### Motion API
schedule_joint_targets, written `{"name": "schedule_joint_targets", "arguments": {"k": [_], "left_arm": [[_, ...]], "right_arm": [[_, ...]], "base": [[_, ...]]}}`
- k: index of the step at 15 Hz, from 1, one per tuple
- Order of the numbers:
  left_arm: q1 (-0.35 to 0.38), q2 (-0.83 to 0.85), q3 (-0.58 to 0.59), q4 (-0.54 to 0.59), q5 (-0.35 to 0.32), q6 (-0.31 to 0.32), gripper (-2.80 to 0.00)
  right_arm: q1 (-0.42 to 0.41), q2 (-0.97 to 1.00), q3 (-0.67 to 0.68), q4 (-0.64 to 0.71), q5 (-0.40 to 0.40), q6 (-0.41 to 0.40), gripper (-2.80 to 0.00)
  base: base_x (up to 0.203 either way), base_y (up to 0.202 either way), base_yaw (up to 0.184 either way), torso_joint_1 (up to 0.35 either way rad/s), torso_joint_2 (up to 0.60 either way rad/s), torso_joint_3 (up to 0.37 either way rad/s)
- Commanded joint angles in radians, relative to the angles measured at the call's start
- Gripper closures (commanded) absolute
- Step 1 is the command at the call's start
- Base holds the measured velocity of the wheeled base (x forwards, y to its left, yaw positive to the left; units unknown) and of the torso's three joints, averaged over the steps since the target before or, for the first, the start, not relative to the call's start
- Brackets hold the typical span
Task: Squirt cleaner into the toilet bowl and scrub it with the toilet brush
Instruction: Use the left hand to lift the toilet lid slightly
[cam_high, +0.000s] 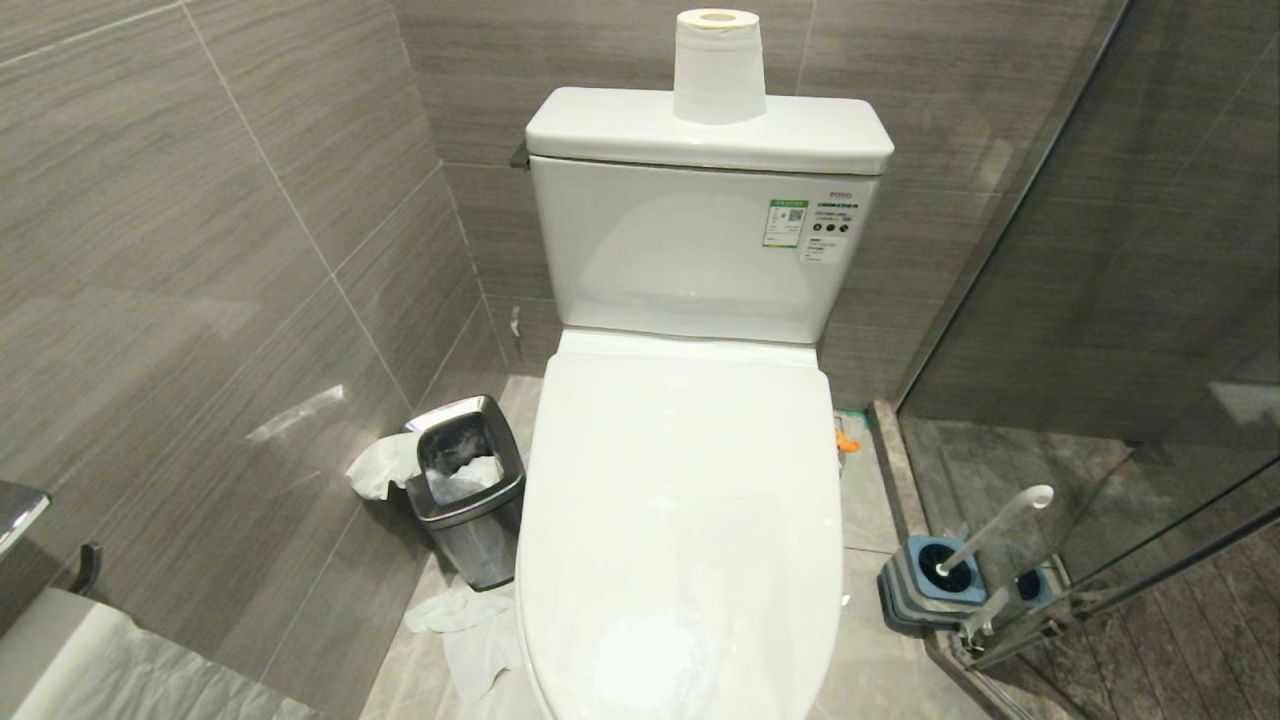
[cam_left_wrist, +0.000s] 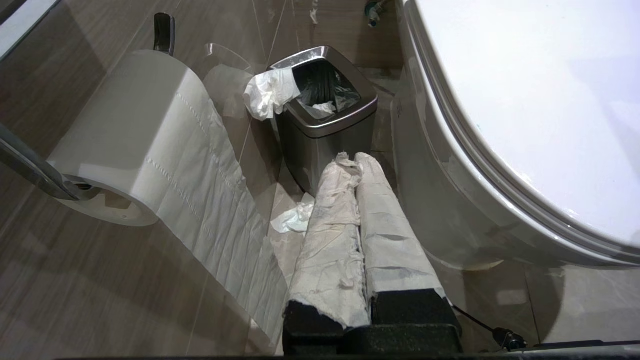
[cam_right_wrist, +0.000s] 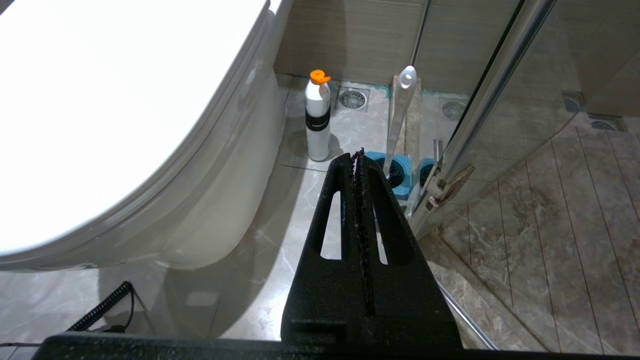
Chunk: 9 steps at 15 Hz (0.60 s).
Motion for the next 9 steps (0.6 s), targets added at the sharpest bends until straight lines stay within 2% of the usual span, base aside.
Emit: {"name": "schedule_joint_targets", "arguments": {"k": [1,9], "left_arm": [[-0.001,0.001,0.000,0.000,0.000,0.000,0.00],[-0.001,0.001,0.000,0.000,0.000,0.000,0.00]], "right_arm": [[-0.001,0.001,0.000,0.000,0.000,0.000,0.00],[0.001,0.001,0.000,0.000,0.000,0.000,0.00]], "base": [[0.000,0.000,0.000,0.000,0.00,0.000],[0.000,0.000,0.000,0.000,0.00,0.000]]}}
